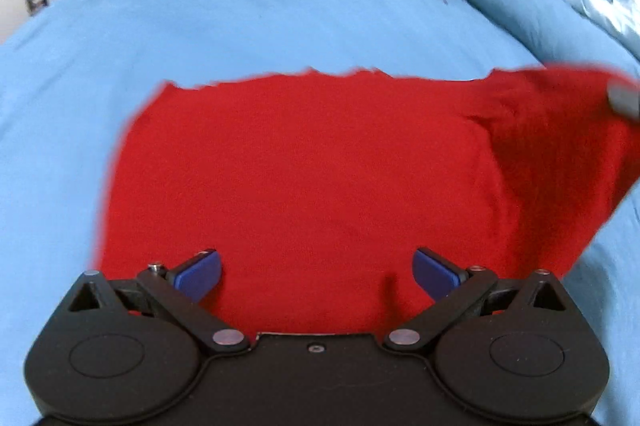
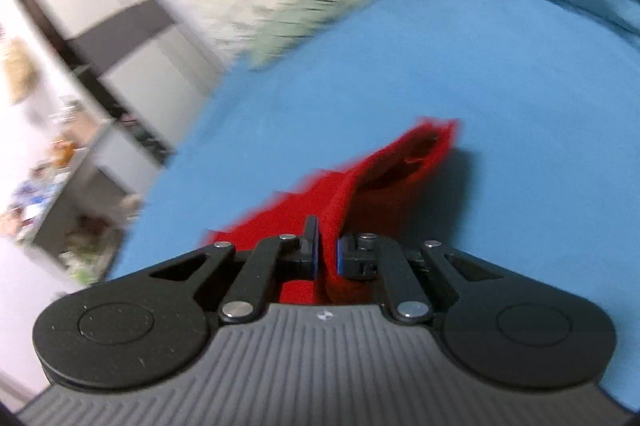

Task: Fold small clothes
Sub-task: 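Grasp the hem with the right tool and fold it over toward the collar, then open the right tool and lift it off the folded sweater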

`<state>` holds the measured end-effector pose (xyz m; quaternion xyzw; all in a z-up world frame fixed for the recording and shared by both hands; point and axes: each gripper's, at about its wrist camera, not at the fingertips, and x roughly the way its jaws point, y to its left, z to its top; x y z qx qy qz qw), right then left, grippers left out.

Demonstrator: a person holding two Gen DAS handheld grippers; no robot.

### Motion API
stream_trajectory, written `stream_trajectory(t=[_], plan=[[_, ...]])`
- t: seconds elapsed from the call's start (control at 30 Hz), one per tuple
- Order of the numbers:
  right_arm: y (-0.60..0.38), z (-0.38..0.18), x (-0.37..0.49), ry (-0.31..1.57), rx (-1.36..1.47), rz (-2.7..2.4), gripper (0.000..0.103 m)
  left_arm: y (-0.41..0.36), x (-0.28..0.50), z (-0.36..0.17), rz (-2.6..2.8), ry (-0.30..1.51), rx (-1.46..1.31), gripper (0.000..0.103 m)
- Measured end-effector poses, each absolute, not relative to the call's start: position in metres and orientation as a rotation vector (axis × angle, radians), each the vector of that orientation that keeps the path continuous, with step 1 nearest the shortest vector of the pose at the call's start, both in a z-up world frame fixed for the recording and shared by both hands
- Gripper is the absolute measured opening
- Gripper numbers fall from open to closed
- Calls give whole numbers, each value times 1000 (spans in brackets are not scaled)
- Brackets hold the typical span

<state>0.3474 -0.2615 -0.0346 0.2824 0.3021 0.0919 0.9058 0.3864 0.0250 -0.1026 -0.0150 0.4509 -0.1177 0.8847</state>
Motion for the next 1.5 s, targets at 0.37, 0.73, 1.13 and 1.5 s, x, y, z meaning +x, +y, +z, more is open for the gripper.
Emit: stream_trajectory(t=[0.37,0.73,1.13,1.5], plan=[[-10,-78,409,933,255,732,22,141,315,-129,-148,961,-156,103],[10,-81,395,891,169,738,71,140,305,-131,-211,902,-186,103],[-84,-113,297,686,22,253,86,138,322,-126,-170,852,-241,103],[-79,-156,291,641,57,144,84,143,329,-129,-135,863,-244,103]])
